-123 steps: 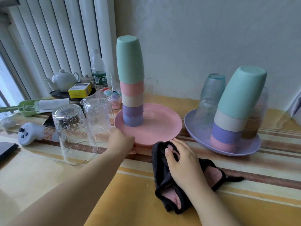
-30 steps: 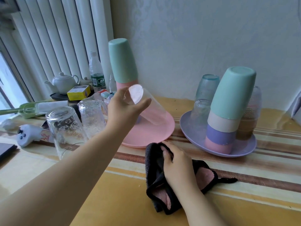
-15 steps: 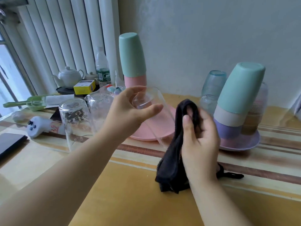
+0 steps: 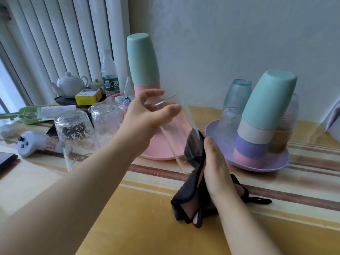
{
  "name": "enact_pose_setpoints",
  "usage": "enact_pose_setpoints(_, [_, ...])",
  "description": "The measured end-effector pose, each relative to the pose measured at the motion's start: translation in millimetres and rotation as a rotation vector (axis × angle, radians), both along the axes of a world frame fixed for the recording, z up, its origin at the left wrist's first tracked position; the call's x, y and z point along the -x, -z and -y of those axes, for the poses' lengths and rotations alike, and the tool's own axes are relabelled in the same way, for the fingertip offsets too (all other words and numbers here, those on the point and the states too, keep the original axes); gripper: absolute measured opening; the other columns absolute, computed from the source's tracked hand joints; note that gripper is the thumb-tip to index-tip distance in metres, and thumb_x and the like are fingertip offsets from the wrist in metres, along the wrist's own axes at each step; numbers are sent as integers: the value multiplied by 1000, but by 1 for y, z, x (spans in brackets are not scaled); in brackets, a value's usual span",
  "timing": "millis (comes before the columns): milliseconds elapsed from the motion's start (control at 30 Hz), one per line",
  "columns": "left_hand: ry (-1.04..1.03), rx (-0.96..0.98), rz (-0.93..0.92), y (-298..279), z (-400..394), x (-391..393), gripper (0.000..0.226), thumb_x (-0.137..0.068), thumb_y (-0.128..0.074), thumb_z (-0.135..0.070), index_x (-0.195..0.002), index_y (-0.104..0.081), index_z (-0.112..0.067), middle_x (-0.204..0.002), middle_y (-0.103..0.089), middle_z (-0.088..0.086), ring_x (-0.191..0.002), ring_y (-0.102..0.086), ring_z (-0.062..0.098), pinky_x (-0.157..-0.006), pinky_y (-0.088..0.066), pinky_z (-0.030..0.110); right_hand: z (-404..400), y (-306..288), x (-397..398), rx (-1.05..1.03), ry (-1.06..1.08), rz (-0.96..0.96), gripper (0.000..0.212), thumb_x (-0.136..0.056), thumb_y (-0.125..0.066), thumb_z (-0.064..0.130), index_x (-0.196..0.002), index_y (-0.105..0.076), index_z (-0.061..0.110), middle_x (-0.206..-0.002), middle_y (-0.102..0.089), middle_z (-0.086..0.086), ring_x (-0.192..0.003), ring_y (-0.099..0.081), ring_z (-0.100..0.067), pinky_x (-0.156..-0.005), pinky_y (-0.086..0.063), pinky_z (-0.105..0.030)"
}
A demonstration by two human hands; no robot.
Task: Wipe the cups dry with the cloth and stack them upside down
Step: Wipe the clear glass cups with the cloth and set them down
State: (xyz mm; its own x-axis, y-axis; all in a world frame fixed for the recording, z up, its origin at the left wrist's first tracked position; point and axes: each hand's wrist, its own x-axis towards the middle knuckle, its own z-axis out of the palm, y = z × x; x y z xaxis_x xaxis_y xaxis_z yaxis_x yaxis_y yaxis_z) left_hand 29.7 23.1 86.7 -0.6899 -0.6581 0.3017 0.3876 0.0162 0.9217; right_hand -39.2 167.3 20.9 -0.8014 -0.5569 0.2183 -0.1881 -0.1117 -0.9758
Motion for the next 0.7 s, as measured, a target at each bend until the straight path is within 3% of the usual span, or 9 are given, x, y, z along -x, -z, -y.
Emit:
enact_pose_setpoints(100, [28, -179, -27, 9, 0, 14, 53, -63, -75, -14, -106, -46, -15, -105, -65, 23, -69, -70, 22, -80, -59, 37, -1, 4, 5, 47, 77, 138, 35, -97, -39, 37, -114, -64, 19, -114, -66, 9, -107, -58, 4, -90, -45, -11])
enact_pose_setpoints(200, [62, -292, -29, 18, -9, 27, 55, -66, -85, -22, -106, -50, -6, -110, -64, 16, -77, -71, 15, -87, -57, 31, 1, 7, 6, 55, 155, 244, 46, -92, -47, 47, -119, -62, 13, -120, -65, 0, -113, -59, -13, -104, -42, -36])
enact_pose_setpoints(267, [63, -180, 73, 31, -24, 32, 52, -69, -81, -38, -100, -58, -2, -97, -67, 6, -80, -67, 7, -86, -53, 26, 2, 8, 5, 124, 174, 318, 49, -88, -48, 50, -117, -63, 14, -119, -65, 0, -114, -59, -16, -106, -41, -41])
enact_pose_setpoints(333, [57, 22, 258, 50, -46, 30, 72, -65, -81, -54, -115, -57, -8, -107, -65, 1, -90, -63, 4, -80, -49, 21, 3, 9, 5, 179, 226, 339, 47, -91, -46, 51, -118, -62, 16, -122, -64, -1, -116, -57, -16, -107, -39, -42])
enact_pose_setpoints(400, [63, 201, 351, 68, -66, 22, 81, -59, -78, -63, -125, -53, -22, -116, -64, -4, -104, -62, 3, -87, -49, 20, 4, 10, 1, 194, 266, 350, 75, -74, -50, 73, -126, -57, 18, -131, -57, 0, -123, -51, -15, -110, -35, -41])
enact_pose_setpoints(467, [69, 275, 343, 72, -74, 17, 77, -59, -71, -64, -125, -54, -29, -109, -69, -9, -100, -65, 1, -87, -51, 21, 6, 21, 2, 197, 246, 385, 101, -54, -52, 88, -131, -52, 23, -137, -52, 3, -128, -47, -13, -112, -32, -41])
enact_pose_setpoints(567, [62, 265, 328, 66, -68, 14, 72, -58, -72, -65, -120, -56, -30, -90, -72, -12, -82, -67, 3, -77, -51, 25, 4, 13, -7, 146, 232, 337, 76, -76, -42, 72, -134, -48, 23, -140, -48, 3, -130, -44, -12, -112, -31, -40])
enact_pose_setpoints(633, [49, 279, 350, 66, -65, 14, 73, -57, -72, -67, -120, -56, -33, -89, -72, -3, -83, -68, 13, -81, -54, 33, 4, 14, -5, 135, 232, 308, 54, -92, -37, 54, -136, -45, 22, -142, -46, 4, -131, -42, -11, -113, -30, -39])
enact_pose_setpoints(700, [19, 274, 370, 70, -65, 12, 82, -55, -72, -67, -127, -51, -35, -93, -72, 1, -90, -69, 16, -91, -53, 40, 1, 15, -3, 134, 234, 300, 43, -96, -35, 45, -133, -46, 28, -142, -45, 5, -131, -42, -11, -112, -32, -39])
